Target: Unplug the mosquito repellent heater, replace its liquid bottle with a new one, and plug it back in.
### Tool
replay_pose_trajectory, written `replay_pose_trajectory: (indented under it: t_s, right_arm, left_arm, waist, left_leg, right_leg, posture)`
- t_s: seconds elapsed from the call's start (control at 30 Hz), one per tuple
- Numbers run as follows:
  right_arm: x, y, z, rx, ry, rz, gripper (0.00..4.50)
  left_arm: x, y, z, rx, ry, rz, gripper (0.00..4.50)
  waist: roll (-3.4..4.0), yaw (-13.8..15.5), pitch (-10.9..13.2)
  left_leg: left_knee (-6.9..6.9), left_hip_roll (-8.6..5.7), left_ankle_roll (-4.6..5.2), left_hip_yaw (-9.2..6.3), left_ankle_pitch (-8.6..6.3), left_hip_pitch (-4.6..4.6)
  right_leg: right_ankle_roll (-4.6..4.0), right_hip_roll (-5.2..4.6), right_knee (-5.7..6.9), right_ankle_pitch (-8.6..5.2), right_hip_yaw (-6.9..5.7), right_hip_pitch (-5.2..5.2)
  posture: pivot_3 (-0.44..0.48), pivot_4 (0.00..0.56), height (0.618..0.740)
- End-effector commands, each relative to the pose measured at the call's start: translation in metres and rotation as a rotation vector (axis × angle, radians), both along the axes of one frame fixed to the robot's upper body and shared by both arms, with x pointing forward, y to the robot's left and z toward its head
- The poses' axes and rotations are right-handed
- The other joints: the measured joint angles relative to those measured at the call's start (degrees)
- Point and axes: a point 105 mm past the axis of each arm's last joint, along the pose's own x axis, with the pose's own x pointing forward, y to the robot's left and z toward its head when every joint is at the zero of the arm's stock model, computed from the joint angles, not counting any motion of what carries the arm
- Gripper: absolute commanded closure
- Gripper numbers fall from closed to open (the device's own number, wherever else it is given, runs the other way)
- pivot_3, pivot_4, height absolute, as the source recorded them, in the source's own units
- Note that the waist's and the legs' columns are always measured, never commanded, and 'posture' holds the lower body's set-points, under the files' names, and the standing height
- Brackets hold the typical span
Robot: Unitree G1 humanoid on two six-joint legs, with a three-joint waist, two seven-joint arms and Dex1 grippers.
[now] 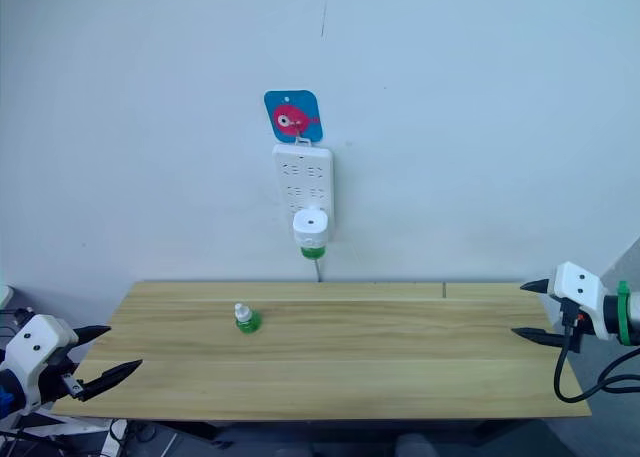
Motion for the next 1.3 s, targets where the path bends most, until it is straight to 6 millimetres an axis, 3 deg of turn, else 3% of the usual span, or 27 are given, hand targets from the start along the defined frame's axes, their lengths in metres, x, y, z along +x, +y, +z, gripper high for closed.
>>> replay_pose_trajectory:
  t_s: [0.03, 0.27, 0.4, 0.57, 0.77, 1.0, 1.1, 1.3]
  right_arm:
    - [0.006, 0.004, 0.014, 0.004, -0.052, 0.024, 0.06]
    - [0.011, 0.010, 0.019, 0.024, -0.088, 0.035, 0.06]
    - [0.009, 0.011, 0.018, 0.020, -0.085, 0.037, 0.06]
    - [0.008, 0.015, 0.021, 0.024, -0.096, 0.055, 0.06]
    - [0.007, 0.025, 0.027, 0.092, -0.059, 0.053, 0.06]
    - [0.000, 0.028, 0.022, 0.043, -0.083, 0.100, 0.06]
    - [-0.004, 0.040, 0.025, 0.071, -0.089, 0.118, 0.06]
    - [-0.014, 0.083, 0.043, 0.177, -0.077, 0.176, 0.06]
  left_arm:
    - [0.009, 0.003, 0.021, 0.021, -0.085, -0.009, 0.00]
    - [0.012, -0.003, 0.033, -0.086, -0.095, -0.050, 0.00]
    - [0.016, 0.005, 0.041, -0.104, -0.153, -0.009, 0.00]
    - [0.012, 0.011, 0.035, -0.098, -0.129, -0.005, 0.00]
    - [0.019, 0.008, 0.047, -0.157, -0.163, -0.016, 0.00]
    - [0.023, -0.002, 0.050, -0.213, -0.109, -0.056, 0.00]
    - [0.032, -0.011, 0.056, -0.254, -0.104, -0.086, 0.00]
    - [0.072, -0.038, 0.067, -0.277, -0.150, -0.178, 0.00]
  waist:
    - [0.00, 0.0, 0.0]
    - [0.00, 0.0, 0.0]
    - [0.01, 0.0, 0.0]
    - [0.05, -0.1, 0.0]
    - [0.03, -0.1, 0.0]
    - [0.01, -0.2, 0.0]
    - [0.08, -0.3, 0.1]
    - [0.14, -0.5, 0.5]
  left_leg:
    - [0.00, 0.00, 0.00, 0.00, 0.00, 0.00]
    - [0.01, 0.00, 0.00, 0.01, 0.00, 0.00]
    - [-0.01, 0.02, 0.00, -0.02, 0.00, -0.01]
    - [0.00, 0.05, 0.00, 0.01, 0.00, -0.01]
    - [0.03, 0.07, 0.00, -0.01, 0.00, 0.00]
    - [0.01, 0.07, 0.00, -0.02, 0.00, -0.02]
    - [0.01, 0.09, 0.00, -0.03, 0.00, -0.02]
    - [0.06, 0.10, -0.02, -0.01, 0.01, -0.02]
  right_leg:
    - [0.00, 0.00, 0.00, 0.00, 0.00, 0.00]
    - [0.01, 0.01, 0.01, 0.02, 0.00, 0.01]
    - [0.02, 0.01, 0.01, 0.03, -0.05, -0.02]
    - [0.01, 0.06, 0.02, 0.03, 0.00, -0.02]
    - [0.00, 0.07, 0.02, 0.04, -0.02, 0.00]
    - [0.02, 0.07, 0.02, 0.04, -0.04, -0.04]
    - [0.01, 0.10, 0.02, 0.04, -0.05, -0.03]
    - [0.01, 0.13, 0.03, 0.04, -0.03, 0.00]
  posture:
    - [0.104, 0.004, 0.728]
    - [0.103, 0.000, 0.728]
    - [0.099, 0.000, 0.728]
    - [0.092, 0.000, 0.728]
    - [0.078, 0.001, 0.728]
    - [0.052, 0.011, 0.728]
    - [0.039, 0.017, 0.728]
    - [-0.021, 0.044, 0.728]
